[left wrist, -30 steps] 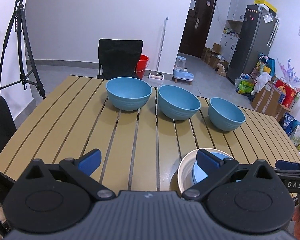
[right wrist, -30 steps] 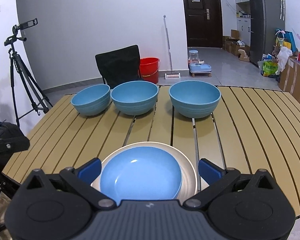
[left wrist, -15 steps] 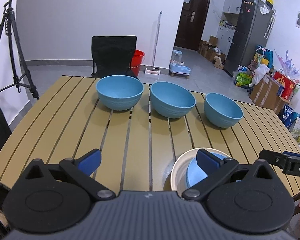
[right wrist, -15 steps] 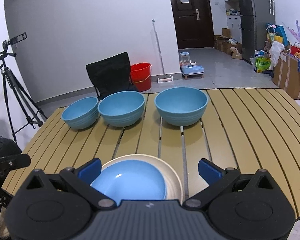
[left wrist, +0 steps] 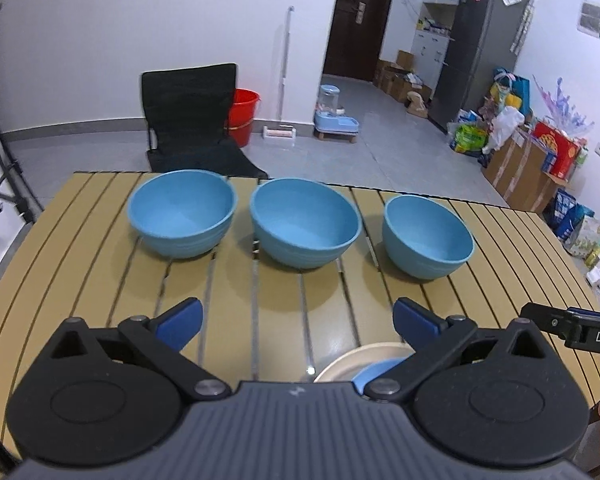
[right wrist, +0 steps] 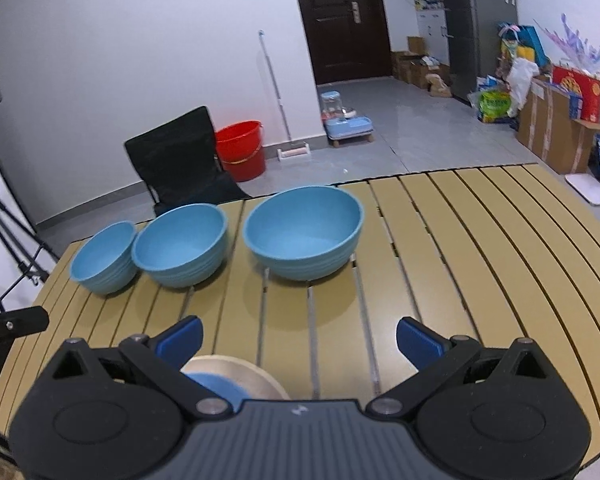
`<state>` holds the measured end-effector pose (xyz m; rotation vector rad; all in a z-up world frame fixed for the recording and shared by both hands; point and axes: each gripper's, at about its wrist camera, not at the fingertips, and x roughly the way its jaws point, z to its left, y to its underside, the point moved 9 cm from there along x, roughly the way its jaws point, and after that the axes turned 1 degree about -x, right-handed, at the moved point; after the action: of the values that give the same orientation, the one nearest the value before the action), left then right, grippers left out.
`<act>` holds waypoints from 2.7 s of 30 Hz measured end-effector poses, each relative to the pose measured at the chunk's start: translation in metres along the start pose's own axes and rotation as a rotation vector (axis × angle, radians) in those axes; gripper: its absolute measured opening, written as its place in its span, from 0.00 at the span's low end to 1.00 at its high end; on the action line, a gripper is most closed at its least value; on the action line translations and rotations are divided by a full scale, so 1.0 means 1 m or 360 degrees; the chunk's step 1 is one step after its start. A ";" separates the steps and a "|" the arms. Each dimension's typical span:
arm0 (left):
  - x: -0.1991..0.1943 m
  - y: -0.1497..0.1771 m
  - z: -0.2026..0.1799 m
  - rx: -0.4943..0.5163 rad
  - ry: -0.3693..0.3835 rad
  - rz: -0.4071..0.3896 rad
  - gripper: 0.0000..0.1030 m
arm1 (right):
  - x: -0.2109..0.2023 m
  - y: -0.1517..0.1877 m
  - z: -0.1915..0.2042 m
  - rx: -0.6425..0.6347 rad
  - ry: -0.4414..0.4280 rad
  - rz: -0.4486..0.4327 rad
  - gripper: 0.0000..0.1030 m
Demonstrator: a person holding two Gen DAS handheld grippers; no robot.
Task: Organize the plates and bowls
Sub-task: 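Pull both grippers back away from the plate stack, then move both grippers to two blue bowls and close on their rims, then lift both held blue bowls and carry them toward the plate stack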
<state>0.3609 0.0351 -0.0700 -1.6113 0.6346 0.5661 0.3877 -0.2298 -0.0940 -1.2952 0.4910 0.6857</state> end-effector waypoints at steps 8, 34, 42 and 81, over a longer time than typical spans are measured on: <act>0.057 -0.042 -0.035 0.0065 0.0093 0.0108 1.00 | 0.037 -0.038 -0.033 0.0110 0.0040 0.0071 1.00; 0.265 -0.094 -0.119 0.0285 -0.0027 0.0419 0.82 | 0.182 -0.064 -0.087 0.0345 0.0075 0.0451 0.53; 0.283 -0.082 -0.122 0.0304 -0.0056 0.0490 0.28 | 0.188 -0.059 -0.081 0.0394 -0.0006 0.0443 0.25; 0.178 -0.077 -0.167 0.0326 -0.0027 0.0377 0.11 | 0.097 -0.069 -0.086 0.0387 0.0013 0.0270 0.13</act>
<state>0.5436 -0.1375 -0.1141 -1.3472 0.8495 0.6647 0.5090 -0.3043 -0.1301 -1.0359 0.6752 0.7370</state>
